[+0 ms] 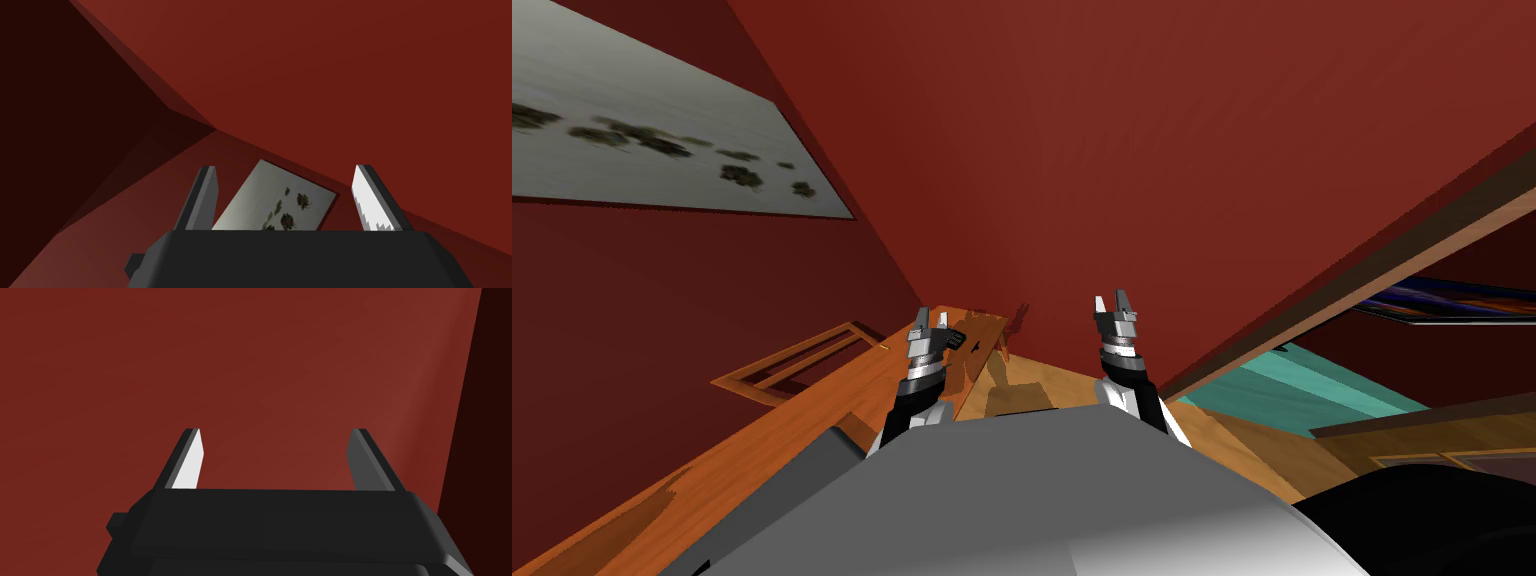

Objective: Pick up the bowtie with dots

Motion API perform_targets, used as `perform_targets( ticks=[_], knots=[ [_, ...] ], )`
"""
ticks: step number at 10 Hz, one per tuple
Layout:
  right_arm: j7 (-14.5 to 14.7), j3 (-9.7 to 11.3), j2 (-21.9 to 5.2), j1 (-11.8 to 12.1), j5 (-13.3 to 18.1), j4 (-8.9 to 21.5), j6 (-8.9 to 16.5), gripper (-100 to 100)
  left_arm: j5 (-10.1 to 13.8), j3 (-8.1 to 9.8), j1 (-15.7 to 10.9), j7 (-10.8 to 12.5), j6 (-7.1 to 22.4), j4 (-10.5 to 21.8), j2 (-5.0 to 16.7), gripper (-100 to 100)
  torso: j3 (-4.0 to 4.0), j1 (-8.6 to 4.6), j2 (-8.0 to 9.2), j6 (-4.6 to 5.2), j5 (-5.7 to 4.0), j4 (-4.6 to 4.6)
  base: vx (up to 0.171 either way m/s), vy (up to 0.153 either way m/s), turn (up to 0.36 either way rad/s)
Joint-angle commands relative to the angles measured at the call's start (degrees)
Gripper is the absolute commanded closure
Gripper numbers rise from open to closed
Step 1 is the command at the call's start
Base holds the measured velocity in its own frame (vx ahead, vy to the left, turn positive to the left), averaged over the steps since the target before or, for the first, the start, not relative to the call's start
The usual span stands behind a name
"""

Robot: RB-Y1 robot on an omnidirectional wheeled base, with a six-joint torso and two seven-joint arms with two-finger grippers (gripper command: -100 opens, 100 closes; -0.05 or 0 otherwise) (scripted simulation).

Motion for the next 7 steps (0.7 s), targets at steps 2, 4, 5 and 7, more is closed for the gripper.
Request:
perform_targets(
  ticks=[2, 4, 5, 7],
  knots=[
    [0.00, 0.00, 0.00, 0.00, 0.00, 0.00, 0.00, 0, 0.58, 0.28, -0.55, 0.54, 0.68, 1.19, 3.55, -100, -0.01, 0.00, -0.02, 0.00, 0.00, 0.00, 0.013, -0.007, 0.018],
    [0.00, 0.00, 0.00, 0.00, 0.00, 0.00, 0.00, 0, 1.42, 0.69, -1.33, 1.31, 1.68, 2.93, 6.08, -100, -0.06, -0.02, -0.10, 0.00, 0.00, -0.02, 0.028, -0.012, 0.031],
    [0.00, 0.00, 0.00, 0.00, 0.00, 0.00, 0.00, 0, 1.96, 0.95, -1.82, 1.81, 2.32, 4.04, 7.07, -100, -0.07, -0.02, -0.11, 0.00, 0.00, -0.03, 0.036, -0.016, 0.043],
    [0.00, 0.00, 0.00, 0.01, 0.00, 0.00, 0.00, 0, 3.91, 1.92, -3.55, 3.62, 4.67, 8.07, 8.99, -100, -0.11, -0.06, -0.19, 0.00, -0.01, -0.04, 0.063, -0.023, 0.069]
  ],
)
